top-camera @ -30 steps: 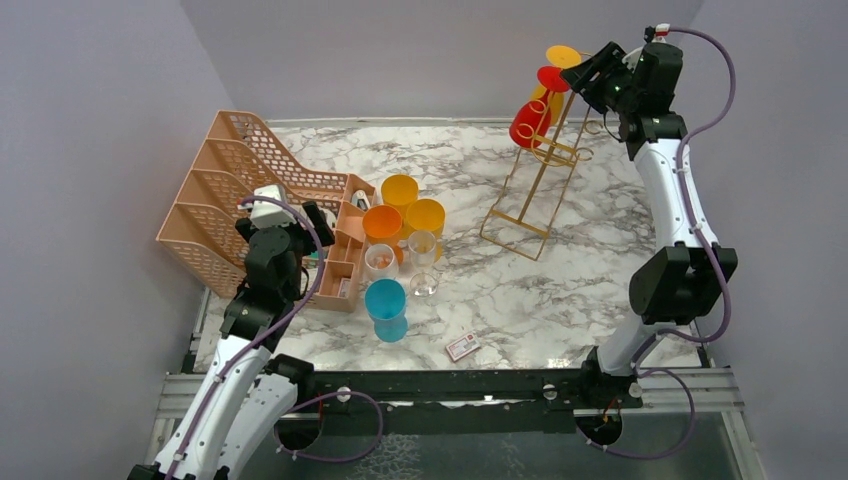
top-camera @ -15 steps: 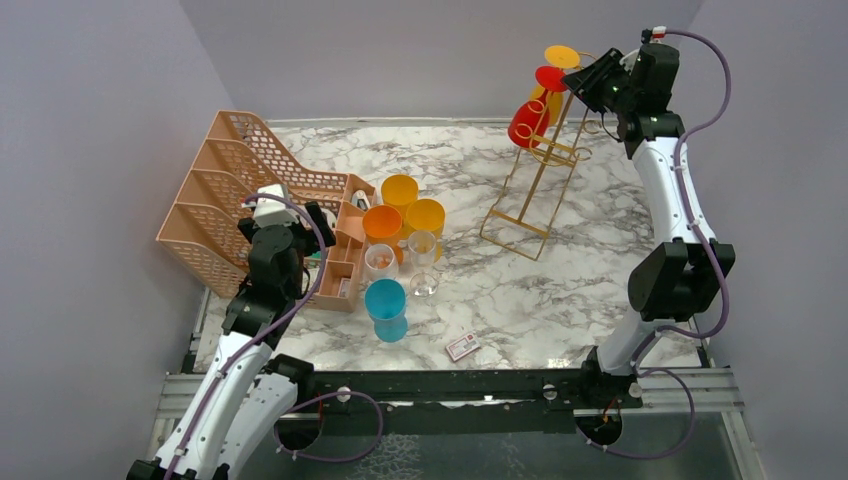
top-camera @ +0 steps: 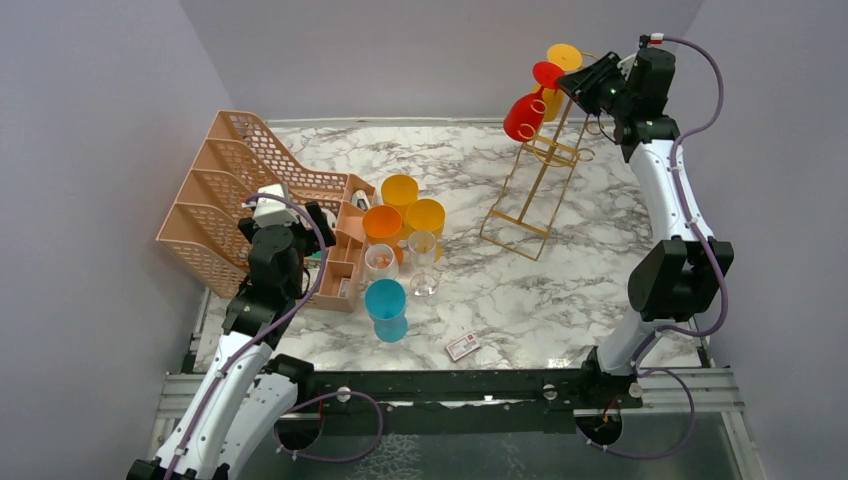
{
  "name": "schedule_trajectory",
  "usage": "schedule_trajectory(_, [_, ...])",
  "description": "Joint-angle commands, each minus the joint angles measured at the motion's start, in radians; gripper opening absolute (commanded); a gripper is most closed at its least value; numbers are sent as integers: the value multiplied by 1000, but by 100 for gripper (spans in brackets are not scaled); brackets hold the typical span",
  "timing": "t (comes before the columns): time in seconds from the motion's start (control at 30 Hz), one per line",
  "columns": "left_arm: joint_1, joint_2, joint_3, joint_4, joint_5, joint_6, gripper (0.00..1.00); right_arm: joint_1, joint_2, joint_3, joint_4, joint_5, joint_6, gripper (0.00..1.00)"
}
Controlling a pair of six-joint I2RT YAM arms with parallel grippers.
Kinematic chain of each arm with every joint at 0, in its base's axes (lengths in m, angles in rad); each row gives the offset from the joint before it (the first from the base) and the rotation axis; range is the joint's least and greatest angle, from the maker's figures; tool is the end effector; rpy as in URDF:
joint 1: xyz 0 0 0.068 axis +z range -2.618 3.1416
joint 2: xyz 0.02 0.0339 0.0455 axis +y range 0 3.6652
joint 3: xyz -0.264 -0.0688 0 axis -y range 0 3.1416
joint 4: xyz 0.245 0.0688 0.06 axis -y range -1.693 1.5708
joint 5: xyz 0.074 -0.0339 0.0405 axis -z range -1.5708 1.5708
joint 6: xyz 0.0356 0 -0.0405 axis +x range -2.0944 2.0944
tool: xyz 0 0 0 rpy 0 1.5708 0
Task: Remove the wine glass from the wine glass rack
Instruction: Pick up the wine glass from the wine rack.
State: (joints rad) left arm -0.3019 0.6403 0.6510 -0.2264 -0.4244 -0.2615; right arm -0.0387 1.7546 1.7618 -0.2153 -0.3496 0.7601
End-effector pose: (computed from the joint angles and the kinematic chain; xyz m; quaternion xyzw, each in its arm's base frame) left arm 0.1539 -0.0326 0.3111 -0.1166 0.7641 -0.0127 0.6343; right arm 0.4181 -0.0040 0.4126 0.1965 0.7473 0.3453 0.5327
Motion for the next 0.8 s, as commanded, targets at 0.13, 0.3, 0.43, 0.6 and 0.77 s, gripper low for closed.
schedule_trajectory(0.13, [6, 3, 8, -3, -10, 10, 99, -3, -21, -43, 9, 18, 54, 24])
schedule_trajectory(0.3, [6, 4, 11, -7, -9, 11, 99, -3, -27, -41, 4, 35, 52, 17])
schedule_trajectory(0.43, [6, 5, 9, -5, -12, 10, 99, -5, -42, -41, -7, 48, 60, 14])
schedule_trajectory(0.6, [6, 23, 14, -11, -9, 11, 99, -15, -81, -85, 33, 50, 136, 8])
schedule_trajectory(0.77, [6, 36, 15, -12, 2, 14, 99, -31, -80, -84, 51, -1, 202, 1])
